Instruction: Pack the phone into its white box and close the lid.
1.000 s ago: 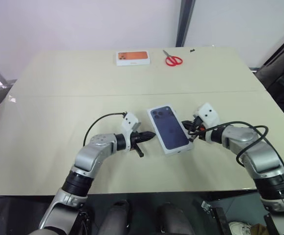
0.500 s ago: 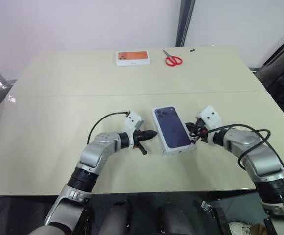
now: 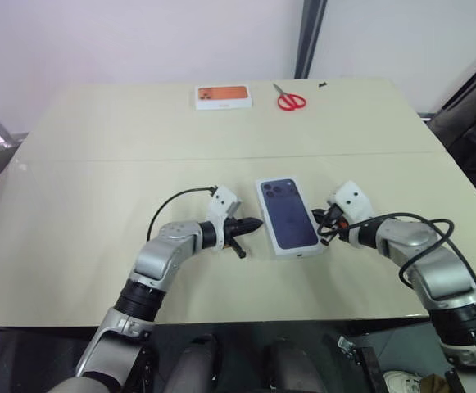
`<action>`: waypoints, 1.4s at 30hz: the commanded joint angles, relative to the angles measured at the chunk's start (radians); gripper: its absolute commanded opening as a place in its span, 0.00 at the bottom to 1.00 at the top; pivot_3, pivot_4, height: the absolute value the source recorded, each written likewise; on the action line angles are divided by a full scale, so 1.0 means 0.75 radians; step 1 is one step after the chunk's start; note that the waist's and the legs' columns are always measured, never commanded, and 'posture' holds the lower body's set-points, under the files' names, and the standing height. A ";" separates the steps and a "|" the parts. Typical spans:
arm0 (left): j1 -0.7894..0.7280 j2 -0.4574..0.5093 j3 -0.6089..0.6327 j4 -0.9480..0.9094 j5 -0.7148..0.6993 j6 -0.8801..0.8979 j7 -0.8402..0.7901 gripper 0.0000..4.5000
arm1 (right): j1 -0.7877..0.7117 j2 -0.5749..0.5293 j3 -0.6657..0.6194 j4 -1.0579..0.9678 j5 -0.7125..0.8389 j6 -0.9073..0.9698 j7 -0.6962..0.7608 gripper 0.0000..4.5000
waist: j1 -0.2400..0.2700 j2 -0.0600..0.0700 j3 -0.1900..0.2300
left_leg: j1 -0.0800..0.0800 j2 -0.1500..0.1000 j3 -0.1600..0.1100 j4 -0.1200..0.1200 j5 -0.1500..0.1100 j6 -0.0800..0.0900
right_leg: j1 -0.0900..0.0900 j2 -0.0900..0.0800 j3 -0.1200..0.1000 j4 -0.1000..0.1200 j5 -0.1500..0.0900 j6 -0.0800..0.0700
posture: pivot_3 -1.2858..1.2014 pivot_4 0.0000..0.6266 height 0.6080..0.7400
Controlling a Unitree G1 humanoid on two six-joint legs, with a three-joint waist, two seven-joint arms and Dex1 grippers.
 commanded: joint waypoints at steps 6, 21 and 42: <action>-0.020 -0.009 0.024 -0.023 -0.010 -0.022 0.000 0.00 | 0.002 -0.003 -0.024 -0.047 -0.023 -0.016 0.012 0.01 | -0.001 0.000 0.000 | 0.000 0.000 0.000 0.000 0.000 0.000 | 0.000 0.000 0.000 0.000 0.000 0.000 | 0.52 0.24 0.95; -0.040 0.010 0.064 0.038 0.008 -0.039 0.038 0.00 | -0.028 0.022 -0.019 0.006 -0.091 -0.008 -0.031 0.01 | -0.001 0.000 0.000 | 0.000 0.000 0.000 0.000 0.000 0.000 | 0.000 0.000 0.000 0.000 0.000 0.000 | 0.52 0.24 0.95; -0.391 -0.166 0.073 0.571 0.186 -0.339 0.146 0.00 | -0.217 0.212 0.079 0.133 -0.136 -0.011 -0.103 0.01 | -0.004 -0.001 0.000 | 0.000 -0.001 0.000 0.000 0.004 -0.007 | -0.002 0.000 0.000 0.002 0.000 0.000 | 0.52 0.24 0.95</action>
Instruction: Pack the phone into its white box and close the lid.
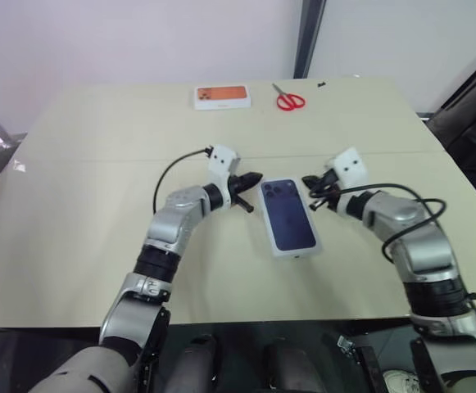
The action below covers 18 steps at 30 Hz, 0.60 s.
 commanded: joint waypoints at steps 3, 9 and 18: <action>-0.016 0.023 -0.154 0.125 0.158 -0.047 -0.059 0.00 | 0.088 -0.077 0.201 -0.034 -0.133 0.004 0.071 0.01 | 0.001 0.000 -0.001 | 0.000 0.000 0.000 0.000 0.000 0.000 | 0.000 0.000 0.000 0.000 0.000 0.000 | 0.52 0.24 0.95; 0.047 0.059 -0.153 0.049 0.159 -0.060 -0.115 0.00 | 0.165 -0.110 0.116 -0.138 -0.026 0.080 0.154 0.01 | 0.002 -0.003 -0.005 | 0.004 0.000 -0.001 0.000 -0.002 0.003 | 0.005 0.000 0.000 -0.001 0.000 0.000 | 0.52 0.24 0.95; 0.157 0.168 -0.059 -0.224 0.015 -0.011 -0.277 0.51 | 0.206 -0.150 -0.011 -0.222 0.080 0.078 0.237 0.62 | -0.005 -0.002 -0.005 | 0.003 0.001 -0.002 -0.001 -0.004 0.006 | 0.003 0.000 0.000 -0.001 0.000 0.000 | 0.52 0.24 0.95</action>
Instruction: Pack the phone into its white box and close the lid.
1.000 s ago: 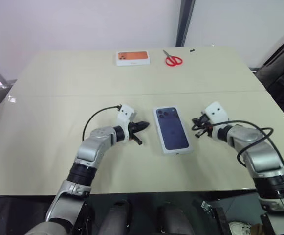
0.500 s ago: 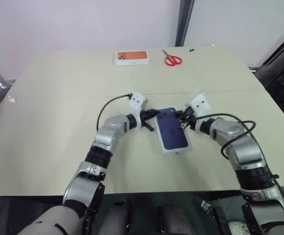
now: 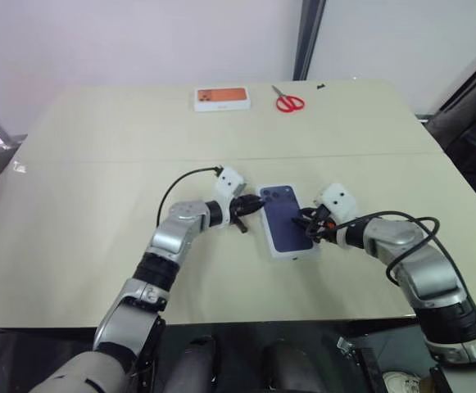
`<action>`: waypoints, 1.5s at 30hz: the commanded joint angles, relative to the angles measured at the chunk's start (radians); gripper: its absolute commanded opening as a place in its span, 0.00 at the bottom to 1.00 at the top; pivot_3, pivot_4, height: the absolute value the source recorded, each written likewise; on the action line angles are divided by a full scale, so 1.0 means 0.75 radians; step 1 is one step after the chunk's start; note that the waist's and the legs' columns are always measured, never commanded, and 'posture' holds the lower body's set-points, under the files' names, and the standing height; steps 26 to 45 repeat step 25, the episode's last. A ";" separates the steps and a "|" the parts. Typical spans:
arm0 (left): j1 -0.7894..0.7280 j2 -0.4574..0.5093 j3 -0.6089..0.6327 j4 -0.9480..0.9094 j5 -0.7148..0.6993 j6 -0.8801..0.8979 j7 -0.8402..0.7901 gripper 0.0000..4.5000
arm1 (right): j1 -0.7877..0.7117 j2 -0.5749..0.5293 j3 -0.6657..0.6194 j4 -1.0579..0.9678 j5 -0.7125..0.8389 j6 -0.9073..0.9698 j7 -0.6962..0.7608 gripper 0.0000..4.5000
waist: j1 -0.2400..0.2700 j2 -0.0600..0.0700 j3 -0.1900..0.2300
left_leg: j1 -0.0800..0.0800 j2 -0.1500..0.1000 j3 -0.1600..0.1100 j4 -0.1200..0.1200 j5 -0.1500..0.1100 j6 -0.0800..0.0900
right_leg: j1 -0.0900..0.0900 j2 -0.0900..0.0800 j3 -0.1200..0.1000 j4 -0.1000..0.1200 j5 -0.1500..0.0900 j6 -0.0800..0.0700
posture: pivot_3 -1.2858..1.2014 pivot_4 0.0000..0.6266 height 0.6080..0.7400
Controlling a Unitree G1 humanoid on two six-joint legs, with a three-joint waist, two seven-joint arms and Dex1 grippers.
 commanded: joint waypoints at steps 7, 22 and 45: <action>0.124 0.309 0.171 -0.394 -0.209 0.123 -0.233 0.99 | -0.052 -0.021 -0.151 -0.028 0.107 -0.051 0.043 1.00 | 0.002 0.001 0.001 | -0.003 0.000 0.000 -0.001 0.001 -0.002 | -0.003 0.000 0.000 0.000 0.000 0.000 | 0.52 0.24 0.95; 0.561 0.692 0.465 -0.653 -0.351 0.165 -0.306 0.99 | 0.184 -0.191 -0.393 -0.115 0.309 -0.101 0.244 1.00 | 0.006 0.003 0.003 | -0.002 0.000 0.000 -0.003 -0.001 0.001 | -0.002 -0.002 0.000 -0.002 0.000 0.000 | 0.52 0.24 0.95; 0.654 0.713 0.505 -0.650 -0.338 0.120 -0.293 0.99 | 0.287 -0.220 -0.460 -0.094 0.325 -0.130 0.281 1.00 | 0.006 0.003 0.003 | -0.002 0.000 0.000 -0.003 -0.001 0.001 | -0.002 -0.002 0.000 -0.002 0.000 -0.001 | 0.52 0.24 0.95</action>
